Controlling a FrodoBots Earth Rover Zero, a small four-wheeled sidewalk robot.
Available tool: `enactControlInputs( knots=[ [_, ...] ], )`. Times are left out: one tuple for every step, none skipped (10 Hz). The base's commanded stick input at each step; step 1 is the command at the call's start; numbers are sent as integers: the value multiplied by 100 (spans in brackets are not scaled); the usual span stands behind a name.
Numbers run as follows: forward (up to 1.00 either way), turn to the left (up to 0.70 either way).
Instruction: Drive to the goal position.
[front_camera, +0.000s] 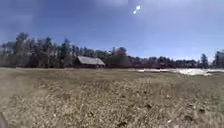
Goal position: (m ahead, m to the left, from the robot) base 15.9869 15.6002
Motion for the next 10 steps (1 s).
enactControlInputs(
  knots=[
    [70,0],
    [70,0],
    [70,0],
    [70,0],
    [70,0],
    [70,22],
    [70,35],
    [70,35],
    [70,35],
    [70,35]
  ],
)
